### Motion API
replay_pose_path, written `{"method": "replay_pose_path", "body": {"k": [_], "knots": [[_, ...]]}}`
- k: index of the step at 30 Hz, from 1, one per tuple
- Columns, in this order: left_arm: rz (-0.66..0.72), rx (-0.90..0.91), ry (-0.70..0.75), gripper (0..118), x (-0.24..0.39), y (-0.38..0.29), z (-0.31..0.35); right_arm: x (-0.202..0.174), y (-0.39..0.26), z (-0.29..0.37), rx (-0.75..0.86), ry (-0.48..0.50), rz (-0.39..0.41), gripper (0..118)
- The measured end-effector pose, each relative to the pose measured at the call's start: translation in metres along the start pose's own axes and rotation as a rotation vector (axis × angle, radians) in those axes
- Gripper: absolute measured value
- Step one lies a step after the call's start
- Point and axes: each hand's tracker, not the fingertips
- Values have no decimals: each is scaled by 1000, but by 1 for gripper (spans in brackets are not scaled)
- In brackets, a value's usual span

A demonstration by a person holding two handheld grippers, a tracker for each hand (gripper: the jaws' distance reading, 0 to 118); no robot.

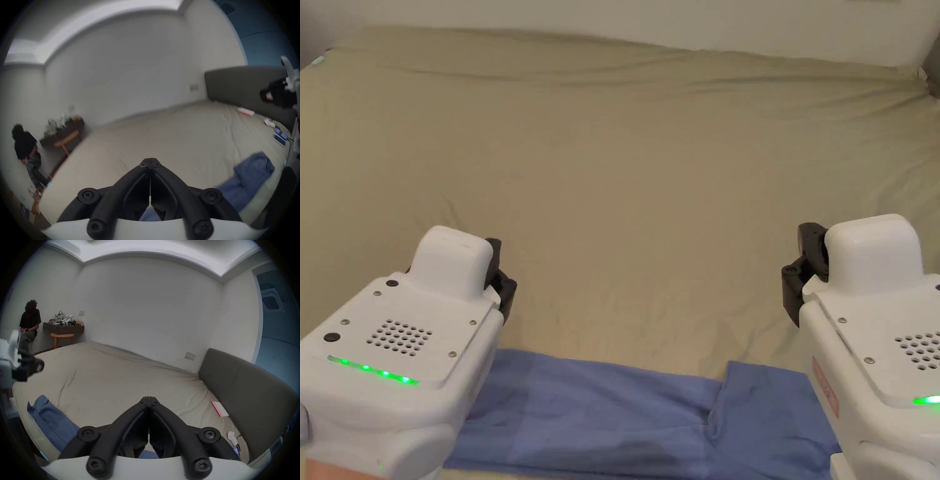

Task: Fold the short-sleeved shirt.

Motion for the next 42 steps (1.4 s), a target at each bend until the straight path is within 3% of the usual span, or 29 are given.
{"method": "replay_pose_path", "body": {"k": [2,3,4,5,6,7,14,17,21,23,27,31,34,35,36,37,38,39,42], "knots": [[98,-127,-76,1,-18,-32,-18,1,-12,-5,-39,16,-5,2],[163,-182,-99,17,-31,-50,-25,2,-18,-9,-61,25,-5,2],[220,-231,-103,43,-42,-65,-29,3,-24,-12,-81,37,-7,2],[258,-293,-127,87,-57,-78,-34,4,-30,-14,-103,42,-12,2],[299,-351,-147,110,-73,-92,-38,6,-35,-16,-119,46,-20,2],[333,-395,-153,118,-86,-102,-41,8,-39,-17,-131,53,-25,2],[808,-414,-399,118,-201,-163,-44,12,-59,-20,-194,29,36,1],[917,-513,-460,118,-223,-191,-59,14,-61,-17,-211,40,21,2],[1002,-621,-626,118,-205,-219,-72,14,-60,-14,-231,16,50,2],[983,-499,-628,118,-208,-217,-67,16,-56,-12,-232,7,47,2],[1193,-475,-680,118,-209,-227,-67,23,-47,-8,-225,13,-5,1],[1325,-487,-800,115,-185,-229,-76,20,-41,-8,-213,13,-1,2],[1150,-488,-822,100,-162,-215,-86,19,-38,-8,-214,28,-7,2],[1158,-512,-801,59,-158,-210,-90,18,-37,-7,-214,31,-7,2],[1121,-541,-677,11,-159,-206,-93,17,-36,-5,-212,35,-4,2],[1021,-624,-502,11,-155,-202,-96,17,-36,-4,-211,36,0,2],[936,-643,-448,11,-148,-202,-99,17,-35,-2,-209,37,3,2],[1040,-534,-627,11,-150,-199,-93,17,-33,0,-208,39,3,1],[996,-582,-581,11,-157,-198,-93,17,-32,3,-204,45,5,2]]}}
